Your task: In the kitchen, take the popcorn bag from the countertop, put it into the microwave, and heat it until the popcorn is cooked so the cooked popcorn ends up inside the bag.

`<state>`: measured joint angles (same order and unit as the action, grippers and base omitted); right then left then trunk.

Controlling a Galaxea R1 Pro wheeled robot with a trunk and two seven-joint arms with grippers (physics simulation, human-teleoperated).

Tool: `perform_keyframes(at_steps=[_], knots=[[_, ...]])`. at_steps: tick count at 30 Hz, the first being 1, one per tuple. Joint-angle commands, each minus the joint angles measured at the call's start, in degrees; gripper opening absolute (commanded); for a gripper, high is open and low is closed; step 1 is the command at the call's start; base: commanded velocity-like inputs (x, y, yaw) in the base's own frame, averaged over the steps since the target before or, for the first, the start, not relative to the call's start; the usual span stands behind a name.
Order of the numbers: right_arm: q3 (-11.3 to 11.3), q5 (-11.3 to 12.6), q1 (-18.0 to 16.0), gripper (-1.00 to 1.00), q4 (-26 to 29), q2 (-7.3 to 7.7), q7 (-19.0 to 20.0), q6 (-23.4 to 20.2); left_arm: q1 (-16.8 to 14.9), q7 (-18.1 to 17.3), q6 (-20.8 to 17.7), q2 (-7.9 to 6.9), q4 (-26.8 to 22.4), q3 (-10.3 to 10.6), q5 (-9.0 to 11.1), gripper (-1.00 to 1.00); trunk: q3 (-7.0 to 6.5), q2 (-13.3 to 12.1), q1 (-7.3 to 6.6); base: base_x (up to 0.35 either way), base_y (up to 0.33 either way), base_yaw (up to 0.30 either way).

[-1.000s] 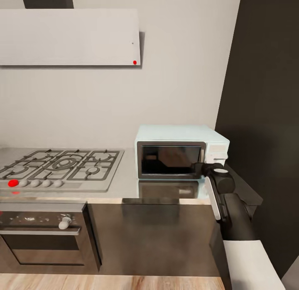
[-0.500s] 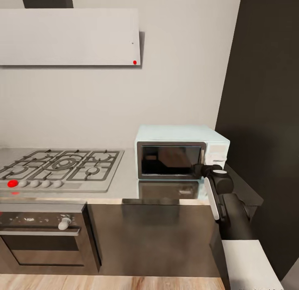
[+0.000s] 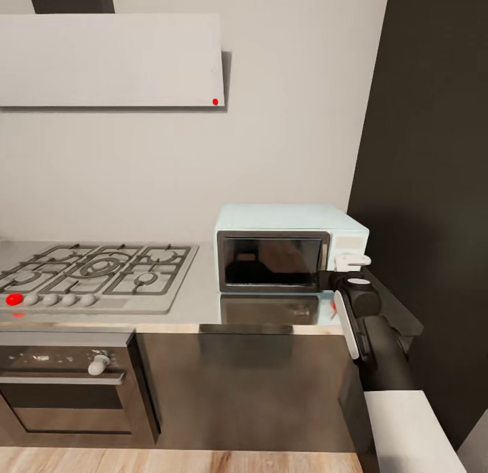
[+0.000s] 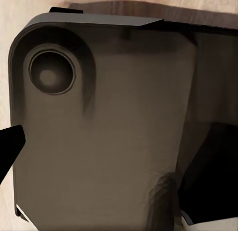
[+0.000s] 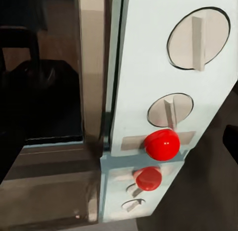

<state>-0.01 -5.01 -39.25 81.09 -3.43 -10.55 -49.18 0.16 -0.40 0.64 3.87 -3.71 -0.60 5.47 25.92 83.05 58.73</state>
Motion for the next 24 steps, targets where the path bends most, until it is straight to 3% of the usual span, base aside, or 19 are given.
perform_keyframes(at_steps=[1,18,24], knots=[[0.1,-0.5,0.0,1.0,0.1,-0.05,0.2,-0.4,0.0,0.0,0.1,0.0,-0.1,0.0,0.6,1.0,0.05,0.0,0.0,0.0,0.0,0.0],[0.5,0.3,0.0,1.0,0.2,-0.62,1.3,-0.5,0.0,0.0,0.1,0.08,-0.1,-0.1,0.6,1.0,0.05,0.0,0.0,0.001,0.0,0.0],[0.5,0.3,0.0,1.0,0.2,-0.62,1.3,-0.5,0.0,0.3,0.1,0.08,-0.1,0.0,0.6,1.0,0.05,0.0,0.0,0.13,0.0,0.0]])
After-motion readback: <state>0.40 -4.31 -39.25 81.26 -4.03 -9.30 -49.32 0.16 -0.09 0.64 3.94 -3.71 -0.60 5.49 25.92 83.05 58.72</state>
